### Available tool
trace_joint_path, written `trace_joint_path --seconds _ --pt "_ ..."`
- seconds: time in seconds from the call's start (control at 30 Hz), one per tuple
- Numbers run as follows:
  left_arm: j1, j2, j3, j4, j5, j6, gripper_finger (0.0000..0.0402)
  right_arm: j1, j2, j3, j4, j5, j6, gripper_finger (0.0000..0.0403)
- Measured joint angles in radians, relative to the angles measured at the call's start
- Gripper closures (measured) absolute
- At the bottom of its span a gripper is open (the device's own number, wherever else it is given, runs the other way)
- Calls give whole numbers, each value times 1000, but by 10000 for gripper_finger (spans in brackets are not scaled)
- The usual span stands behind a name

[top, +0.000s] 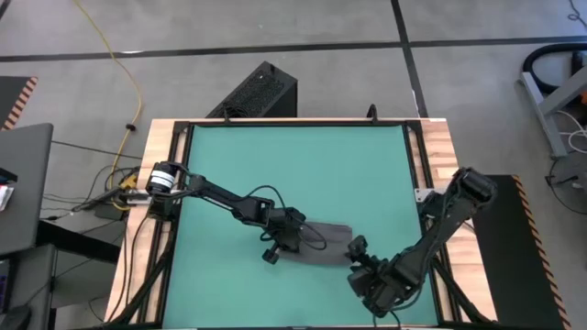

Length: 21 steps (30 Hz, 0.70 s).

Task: Roll towel into tight, uniform cylinder
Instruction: Roll the gray towel

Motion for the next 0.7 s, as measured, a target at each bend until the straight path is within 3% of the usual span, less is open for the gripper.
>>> trace_joint_path --seconds 0.2,0.4,0.7 --pt "0 0 0 0 0 7 401 -6 37 -18 1 -12 -45 154" --pt "0 0 0 -2 2 24 401 -50 88 -93 25 -100 -17 154" --pt "2 0 1 -3 2 26 401 -80 93 -229 346 -104 -117 154"
